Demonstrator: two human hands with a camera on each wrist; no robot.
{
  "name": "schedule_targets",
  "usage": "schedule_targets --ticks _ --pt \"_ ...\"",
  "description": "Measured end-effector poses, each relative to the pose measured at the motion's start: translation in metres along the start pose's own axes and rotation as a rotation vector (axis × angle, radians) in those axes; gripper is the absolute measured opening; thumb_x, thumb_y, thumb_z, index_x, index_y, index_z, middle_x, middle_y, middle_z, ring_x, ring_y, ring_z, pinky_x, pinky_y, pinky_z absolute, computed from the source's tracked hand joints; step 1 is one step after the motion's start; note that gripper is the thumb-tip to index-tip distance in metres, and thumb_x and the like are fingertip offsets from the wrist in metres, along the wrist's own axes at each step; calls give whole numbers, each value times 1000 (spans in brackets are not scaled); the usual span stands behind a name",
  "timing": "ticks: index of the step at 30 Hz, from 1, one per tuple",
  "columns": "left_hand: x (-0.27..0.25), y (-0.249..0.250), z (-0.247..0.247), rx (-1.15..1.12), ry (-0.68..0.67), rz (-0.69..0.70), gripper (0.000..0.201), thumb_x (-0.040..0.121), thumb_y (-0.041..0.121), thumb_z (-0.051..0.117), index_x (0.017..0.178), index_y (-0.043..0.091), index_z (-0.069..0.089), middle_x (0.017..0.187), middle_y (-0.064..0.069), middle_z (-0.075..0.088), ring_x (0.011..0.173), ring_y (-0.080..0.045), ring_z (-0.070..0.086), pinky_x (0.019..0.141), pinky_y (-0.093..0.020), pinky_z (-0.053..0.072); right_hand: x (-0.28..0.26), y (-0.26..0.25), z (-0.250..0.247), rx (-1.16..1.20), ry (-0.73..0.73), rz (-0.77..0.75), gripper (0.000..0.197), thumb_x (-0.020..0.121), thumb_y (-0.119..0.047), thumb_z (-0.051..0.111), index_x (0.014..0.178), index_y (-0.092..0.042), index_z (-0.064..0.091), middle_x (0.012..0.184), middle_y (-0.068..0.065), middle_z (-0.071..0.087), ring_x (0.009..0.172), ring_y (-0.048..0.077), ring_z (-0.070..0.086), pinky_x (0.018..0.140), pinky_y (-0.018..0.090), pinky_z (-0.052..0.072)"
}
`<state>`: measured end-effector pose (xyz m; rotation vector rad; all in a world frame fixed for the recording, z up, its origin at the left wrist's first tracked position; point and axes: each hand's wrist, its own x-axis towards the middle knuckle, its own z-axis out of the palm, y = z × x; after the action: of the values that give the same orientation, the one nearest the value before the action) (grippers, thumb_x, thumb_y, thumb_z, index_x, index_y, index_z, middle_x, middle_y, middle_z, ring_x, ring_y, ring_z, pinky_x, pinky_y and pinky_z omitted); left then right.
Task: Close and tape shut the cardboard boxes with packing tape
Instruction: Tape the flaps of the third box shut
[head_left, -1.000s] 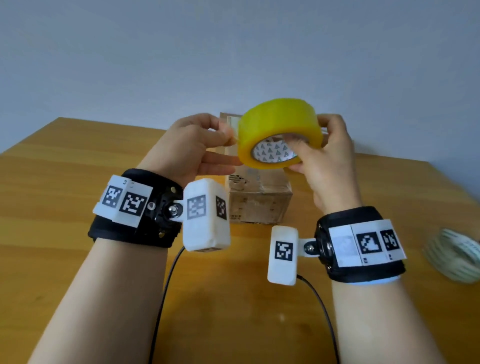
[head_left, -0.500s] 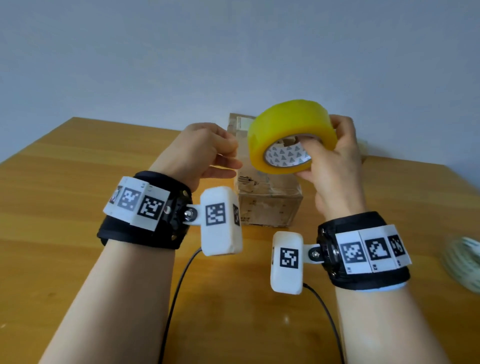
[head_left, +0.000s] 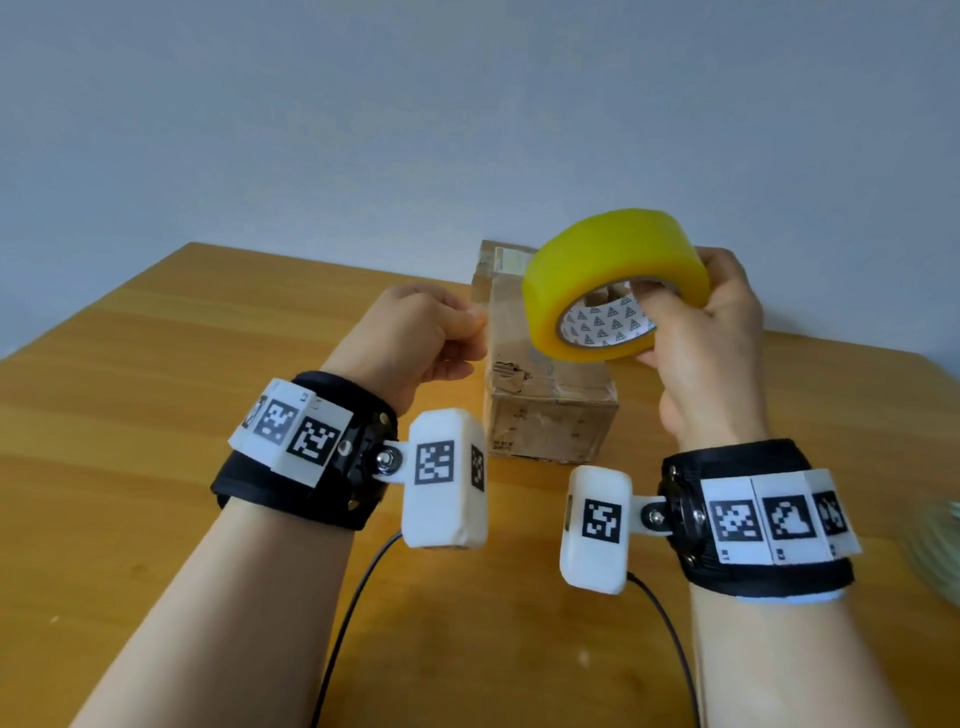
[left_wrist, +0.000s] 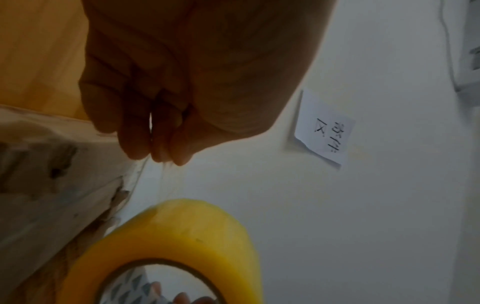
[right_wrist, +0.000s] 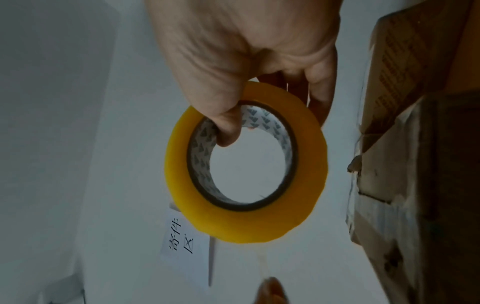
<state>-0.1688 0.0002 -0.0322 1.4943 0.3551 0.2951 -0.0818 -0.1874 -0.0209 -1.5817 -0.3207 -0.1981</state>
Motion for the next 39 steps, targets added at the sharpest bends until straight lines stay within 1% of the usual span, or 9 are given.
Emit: schedule_targets --ticks 2,4,7,8,10,17,20,25,39 --pt "0 -7 0 -13 5 -29 17 92 4 61 76 11 58 65 -4 62 65 -18 59 58 -27 48 -1 -1 0 1 -24 17 22 86 -15 71 95 -31 60 100 11 72 93 25 74 79 63 60" --pt "1 -13 -1 -27 21 -39 19 92 4 61 75 11 57 63 -3 62 63 -17 59 55 -26 46 -1 1 1 -82 -14 -23 21 83 -24 74 91 -39 61 97 8 73 93 27 73 78 62 60" --pt "6 -16 -3 -26 44 -41 18 91 3 61 74 10 57 61 -4 61 59 -16 58 52 -26 43 0 3 2 -274 -14 -90 21 86 -33 77 99 -39 61 94 -4 70 89 16 70 81 44 60" --pt "8 -16 -3 -17 44 -48 18 89 2 61 73 9 58 61 -5 61 58 -17 57 51 -26 42 2 5 0 -369 -14 -123 21 91 -31 74 108 -33 62 99 -4 69 90 15 68 80 36 56" --pt "12 -16 -1 9 33 -63 17 86 1 62 71 8 60 61 -7 60 58 -19 56 49 -25 40 4 7 -3 -555 8 -192 28 96 -29 69 121 -20 62 110 3 67 98 21 65 79 31 48" --pt "17 -20 -3 21 64 -85 12 83 -2 61 74 6 60 63 -9 61 57 -18 58 49 -23 40 7 7 -11 -754 25 -306 39 97 -19 67 134 -14 59 121 11 65 109 31 62 85 35 47" --pt "15 -25 -15 3 80 -85 16 85 -1 63 73 9 58 63 -6 62 60 -17 60 50 -24 41 8 7 -20 -800 28 -316 44 95 -13 65 139 -17 58 127 13 63 115 35 60 90 42 49" --pt "11 -39 -13 -22 45 -124 21 88 1 63 72 13 56 65 -4 64 59 -14 58 52 -24 41 7 6 -26 -823 34 -314 50 94 -11 65 142 -24 57 132 12 61 119 36 57 92 46 50" --pt "17 -56 -9 -112 47 -189 18 92 3 61 76 10 58 67 -3 61 58 -13 50 50 -23 41 4 6 -23 -966 50 -344 60 95 -7 62 149 -30 51 139 13 56 121 39 57 86 46 50"
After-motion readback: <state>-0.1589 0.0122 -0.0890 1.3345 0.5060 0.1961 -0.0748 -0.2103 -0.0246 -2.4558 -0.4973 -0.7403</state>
